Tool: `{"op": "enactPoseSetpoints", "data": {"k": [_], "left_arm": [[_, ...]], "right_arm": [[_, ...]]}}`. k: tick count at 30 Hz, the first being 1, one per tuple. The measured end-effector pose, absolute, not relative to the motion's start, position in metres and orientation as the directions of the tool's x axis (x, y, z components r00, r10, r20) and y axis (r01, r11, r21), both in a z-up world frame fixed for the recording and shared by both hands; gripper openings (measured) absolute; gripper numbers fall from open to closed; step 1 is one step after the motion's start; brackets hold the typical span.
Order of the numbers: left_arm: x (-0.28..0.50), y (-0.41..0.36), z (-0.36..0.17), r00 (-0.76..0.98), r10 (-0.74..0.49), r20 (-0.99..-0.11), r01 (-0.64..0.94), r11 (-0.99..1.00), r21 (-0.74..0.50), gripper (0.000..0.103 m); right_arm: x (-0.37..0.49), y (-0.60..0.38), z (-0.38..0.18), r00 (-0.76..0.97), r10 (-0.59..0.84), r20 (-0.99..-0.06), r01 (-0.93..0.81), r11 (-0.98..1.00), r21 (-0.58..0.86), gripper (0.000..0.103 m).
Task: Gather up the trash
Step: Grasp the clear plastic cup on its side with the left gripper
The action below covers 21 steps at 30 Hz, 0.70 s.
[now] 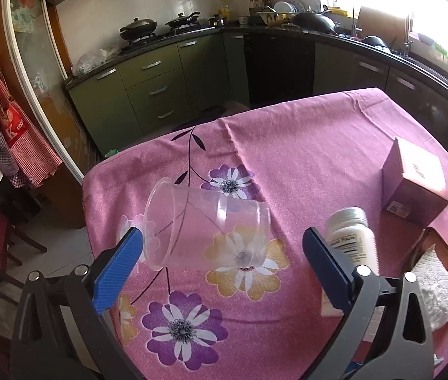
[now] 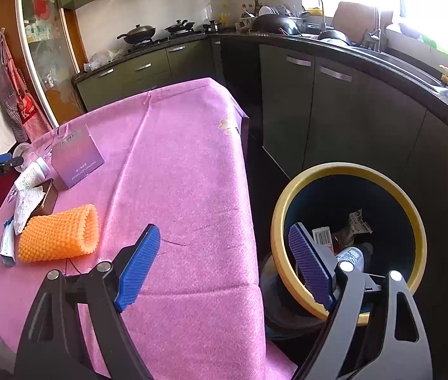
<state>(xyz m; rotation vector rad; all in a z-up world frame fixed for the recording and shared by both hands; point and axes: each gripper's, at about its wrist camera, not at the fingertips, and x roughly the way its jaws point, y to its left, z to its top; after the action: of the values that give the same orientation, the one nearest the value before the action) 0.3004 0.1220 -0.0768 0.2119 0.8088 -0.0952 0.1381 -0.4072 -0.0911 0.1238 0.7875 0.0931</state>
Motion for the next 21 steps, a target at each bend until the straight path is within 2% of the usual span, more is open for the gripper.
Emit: {"op": "enactPoseSetpoints", "data": {"k": [7, 11, 21], "left_arm": [[0.322, 0.129, -0.087, 0.68, 0.044, -0.732, 0.147, 0.97, 0.195, 0.096], [0.321, 0.133, -0.078, 0.694, 0.014, -0.72, 0.17, 0.968, 0.183, 0.096], [0.338, 0.124, -0.091, 0.652, -0.025, -0.758, 0.242, 0.954, 0.178, 0.095]], "right_arm": [[0.14, -0.4, -0.089, 0.701, 0.145, -0.699, -0.06, 0.988, 0.145, 0.083], [0.142, -0.399, -0.09, 0.693, 0.152, -0.704, -0.069, 0.987, 0.145, 0.083], [0.142, -0.395, -0.091, 0.687, 0.165, -0.707, -0.085, 0.985, 0.147, 0.083]]}}
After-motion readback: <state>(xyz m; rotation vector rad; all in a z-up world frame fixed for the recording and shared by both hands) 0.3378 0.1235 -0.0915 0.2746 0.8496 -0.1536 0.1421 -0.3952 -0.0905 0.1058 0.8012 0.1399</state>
